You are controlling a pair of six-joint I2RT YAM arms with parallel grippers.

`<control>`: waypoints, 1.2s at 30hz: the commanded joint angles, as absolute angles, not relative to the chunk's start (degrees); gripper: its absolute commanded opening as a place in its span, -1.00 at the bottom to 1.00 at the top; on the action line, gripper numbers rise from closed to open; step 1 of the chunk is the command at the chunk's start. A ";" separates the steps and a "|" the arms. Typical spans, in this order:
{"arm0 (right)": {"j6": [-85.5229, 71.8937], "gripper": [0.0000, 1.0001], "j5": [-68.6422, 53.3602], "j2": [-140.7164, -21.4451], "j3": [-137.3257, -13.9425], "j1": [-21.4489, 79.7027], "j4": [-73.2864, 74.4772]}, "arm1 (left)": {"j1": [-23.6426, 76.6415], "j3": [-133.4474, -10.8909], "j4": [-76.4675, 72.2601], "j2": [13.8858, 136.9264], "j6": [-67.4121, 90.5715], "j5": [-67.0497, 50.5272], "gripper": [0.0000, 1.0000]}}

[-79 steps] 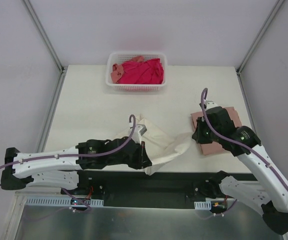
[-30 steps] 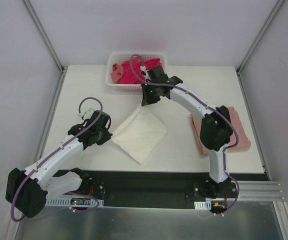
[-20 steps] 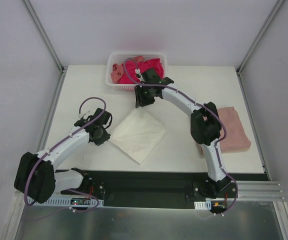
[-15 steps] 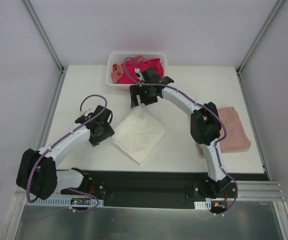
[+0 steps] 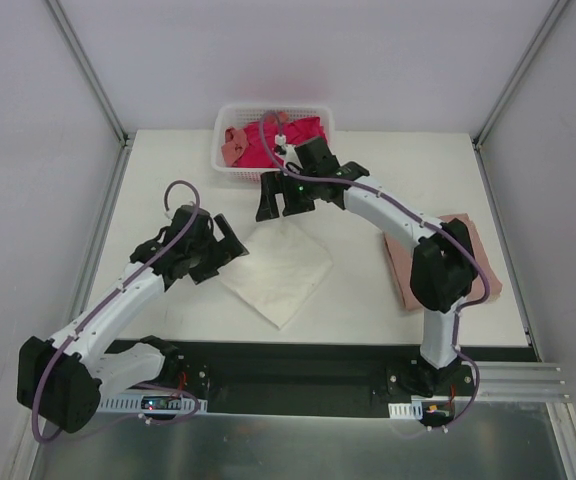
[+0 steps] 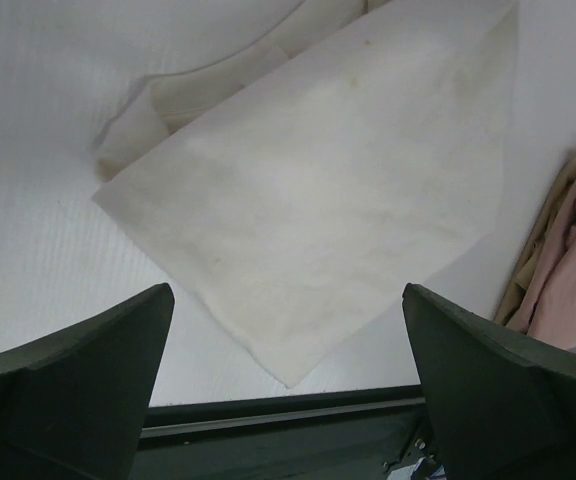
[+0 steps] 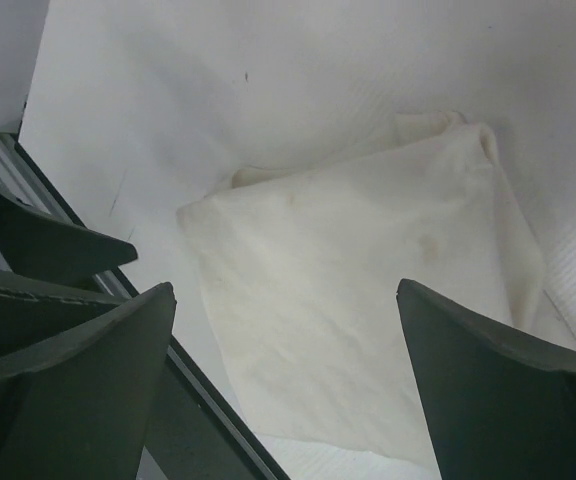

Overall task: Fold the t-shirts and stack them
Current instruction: Fold the tshirt

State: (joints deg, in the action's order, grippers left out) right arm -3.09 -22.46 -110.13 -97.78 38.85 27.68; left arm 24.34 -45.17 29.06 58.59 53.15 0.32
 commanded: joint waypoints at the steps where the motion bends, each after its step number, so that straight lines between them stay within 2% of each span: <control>1: -7.29 0.93 -27.77 -114.86 -98.87 39.03 21.89 | 24.43 -43.34 22.60 62.31 51.59 -5.71 0.98; 9: -8.70 0.93 -24.00 -129.89 -111.52 38.15 21.71 | 24.00 -45.26 17.75 74.24 50.45 -5.10 0.99; 15: -9.05 0.93 -22.50 -131.14 -107.33 36.83 20.57 | 22.85 -46.23 17.67 82.34 49.48 -3.17 0.99; 23: -13.96 0.93 -16.35 -118.14 -83.09 36.39 14.52 | 21.18 -50.18 17.75 89.82 46.06 -3.17 0.96; 29: -21.09 0.93 -7.83 -104.60 -66.29 38.49 10.81 | 19.86 -52.47 17.67 87.81 44.12 -5.79 0.99; 31: -20.31 0.93 -7.03 -101.79 -66.35 38.76 11.42 | 19.86 -52.65 17.75 86.32 42.98 -7.20 0.99; 36: -14.42 0.93 -5.63 -97.57 -75.74 38.76 18.36 | 19.86 -51.51 17.75 76.48 41.22 -12.12 0.99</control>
